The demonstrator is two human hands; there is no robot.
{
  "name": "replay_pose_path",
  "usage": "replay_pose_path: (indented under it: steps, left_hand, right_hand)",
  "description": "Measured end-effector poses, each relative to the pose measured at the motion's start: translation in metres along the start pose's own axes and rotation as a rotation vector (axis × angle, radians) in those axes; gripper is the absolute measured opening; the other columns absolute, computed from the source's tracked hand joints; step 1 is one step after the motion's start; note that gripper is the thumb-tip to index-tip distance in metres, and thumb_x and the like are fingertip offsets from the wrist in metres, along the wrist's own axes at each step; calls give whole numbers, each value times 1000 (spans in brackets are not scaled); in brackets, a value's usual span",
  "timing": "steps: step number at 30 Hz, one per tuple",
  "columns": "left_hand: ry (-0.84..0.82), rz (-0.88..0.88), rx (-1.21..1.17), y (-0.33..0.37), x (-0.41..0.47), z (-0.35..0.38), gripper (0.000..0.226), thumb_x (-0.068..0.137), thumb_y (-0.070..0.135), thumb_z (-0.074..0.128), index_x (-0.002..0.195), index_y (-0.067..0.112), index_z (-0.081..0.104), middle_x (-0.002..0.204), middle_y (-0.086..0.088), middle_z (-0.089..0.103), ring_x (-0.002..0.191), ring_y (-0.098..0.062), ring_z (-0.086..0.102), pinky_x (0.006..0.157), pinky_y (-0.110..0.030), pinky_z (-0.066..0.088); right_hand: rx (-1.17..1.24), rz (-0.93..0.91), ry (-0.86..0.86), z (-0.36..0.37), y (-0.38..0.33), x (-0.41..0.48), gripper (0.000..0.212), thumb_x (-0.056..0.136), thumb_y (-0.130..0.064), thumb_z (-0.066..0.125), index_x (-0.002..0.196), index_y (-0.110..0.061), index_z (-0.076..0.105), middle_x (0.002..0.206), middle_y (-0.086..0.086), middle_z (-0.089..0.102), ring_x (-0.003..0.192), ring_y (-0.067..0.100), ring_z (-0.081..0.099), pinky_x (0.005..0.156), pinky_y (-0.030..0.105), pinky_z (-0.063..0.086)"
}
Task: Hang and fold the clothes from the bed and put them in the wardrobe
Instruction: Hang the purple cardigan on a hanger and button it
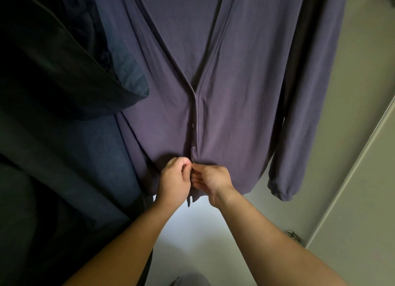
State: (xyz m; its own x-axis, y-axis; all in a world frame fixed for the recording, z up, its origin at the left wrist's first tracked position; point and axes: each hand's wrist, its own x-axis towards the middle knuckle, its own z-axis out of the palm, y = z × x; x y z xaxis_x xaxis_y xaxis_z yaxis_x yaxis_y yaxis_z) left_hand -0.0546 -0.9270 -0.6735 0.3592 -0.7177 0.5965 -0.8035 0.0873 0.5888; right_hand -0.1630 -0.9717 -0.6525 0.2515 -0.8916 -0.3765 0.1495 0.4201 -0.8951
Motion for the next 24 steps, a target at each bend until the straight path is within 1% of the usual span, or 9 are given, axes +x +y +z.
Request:
replay_pose_path:
  steps: [4, 9, 11, 14, 16, 18, 20, 22, 24]
  left_hand:
    - [15, 19, -10, -1, 0, -2, 9, 94, 5, 64, 88, 9, 69, 86, -1, 67, 78, -18, 59, 71, -28, 48]
    - [-51, -65, -67, -3, -3, -1, 9, 95, 9, 66, 93, 13, 74, 89, 2, 72, 78, -11, 65, 73, -21, 53]
    - [-59, -90, -83, -3, -4, 0, 9, 94, 9, 67, 93, 14, 75, 86, 4, 73, 76, -6, 66, 70, -14, 51]
    - [-32, -114, -115, -1, -5, 2, 9, 93, 8, 69, 93, 13, 76, 84, 4, 74, 74, -4, 66, 68, -5, 45]
    - [-22, -126, -121, 0, -6, 3, 9, 93, 9, 69, 95, 13, 77, 85, 4, 74, 75, -4, 67, 68, -3, 44]
    - [-10, -121, -129, -1, -7, 3, 9, 93, 9, 69, 95, 13, 77, 86, 4, 74, 76, -3, 67, 69, -4, 45]
    - [-1, -104, -132, -2, -8, 3, 10, 94, 10, 69, 96, 14, 77, 87, 5, 75, 77, -2, 67, 70, -6, 47]
    - [-4, -113, -152, -4, -7, 3, 10, 94, 12, 69, 97, 14, 78, 88, 5, 75, 79, -4, 69, 73, -13, 52]
    - [-12, -163, -204, -5, -7, 2, 11, 95, 13, 68, 99, 15, 78, 88, 6, 76, 81, -7, 71, 76, -21, 56]
  right_hand:
    - [37, 20, -10, 2, -2, 0, 20, 87, -16, 78, 82, 3, 77, 74, 16, 73, 67, 25, 67, 73, 36, 64]
    - [-22, -11, 77, 0, -3, 0, 24, 86, -8, 76, 64, -1, 70, 63, 13, 68, 61, 24, 62, 73, 35, 61]
    - [-39, -36, 101, 0, -4, -2, 25, 86, -5, 74, 63, -2, 65, 61, 13, 63, 56, 23, 56, 64, 32, 56]
    - [2, -29, 104, 0, -6, -5, 20, 87, -1, 71, 68, -2, 63, 59, 12, 57, 44, 18, 50, 44, 22, 48]
    - [32, -10, 101, 1, -5, -6, 18, 89, -1, 69, 72, -2, 63, 58, 11, 56, 41, 16, 48, 39, 19, 45]
    - [61, -3, 87, 0, -4, -5, 18, 90, -1, 69, 73, -1, 64, 56, 10, 56, 42, 15, 48, 42, 19, 46]
    - [50, -8, 74, -1, -2, -2, 22, 90, -4, 70, 69, -2, 66, 56, 8, 60, 48, 16, 52, 50, 24, 50]
    - [37, -16, 57, -2, 0, 0, 21, 91, -7, 70, 70, -3, 70, 60, 8, 65, 56, 18, 57, 59, 27, 53]
    - [50, -15, 28, -2, 2, 1, 15, 92, -8, 69, 79, -2, 74, 67, 9, 68, 61, 19, 60, 61, 27, 53]
